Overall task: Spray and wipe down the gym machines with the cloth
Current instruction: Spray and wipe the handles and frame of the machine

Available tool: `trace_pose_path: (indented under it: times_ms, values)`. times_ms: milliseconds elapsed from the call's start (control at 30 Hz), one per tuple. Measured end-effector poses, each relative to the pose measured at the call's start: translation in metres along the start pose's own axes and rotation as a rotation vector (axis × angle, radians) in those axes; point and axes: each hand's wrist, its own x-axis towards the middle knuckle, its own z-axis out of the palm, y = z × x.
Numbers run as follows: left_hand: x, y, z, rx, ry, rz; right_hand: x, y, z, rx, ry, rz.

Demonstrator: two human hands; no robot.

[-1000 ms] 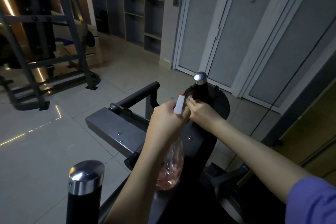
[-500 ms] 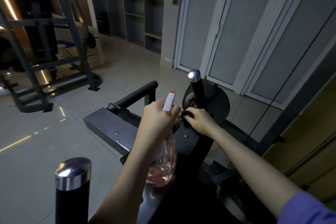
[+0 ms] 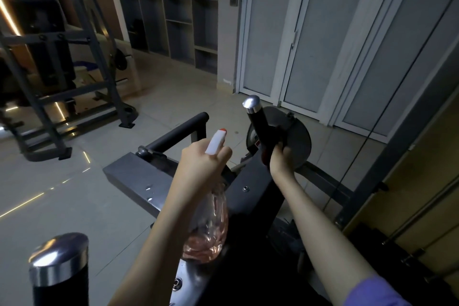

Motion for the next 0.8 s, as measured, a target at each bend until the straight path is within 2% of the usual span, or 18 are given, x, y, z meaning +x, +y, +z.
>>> trace_pose_path:
  times_ms: [233,300,400,467,567,700,800]
  values:
    - [-0.001,0.0,0.004,-0.009,0.003,-0.018,-0.004,0.02,-0.023,-0.251,-0.074,-0.12]
    - [-0.001,0.0,0.005,-0.02,0.018,-0.033,-0.005,0.011,-0.026,-0.259,-0.001,-0.145]
    - [-0.001,0.0,0.007,-0.027,0.021,-0.022,-0.003,-0.006,-0.023,-0.133,0.102,-0.131]
    - [-0.001,-0.001,0.008,-0.036,0.02,-0.021,-0.005,-0.006,-0.009,-0.092,0.038,-0.129]
    - [0.001,-0.002,0.008,-0.028,0.029,-0.026,-0.005,0.009,0.005,-0.159,0.015,-0.201]
    - [0.001,0.0,0.01,0.001,0.038,-0.015,-0.004,0.018,-0.013,-0.277,-0.045,-0.243]
    - [0.0,0.001,0.01,-0.01,0.032,-0.015,-0.01,0.015,-0.023,-0.295,-0.016,-0.282]
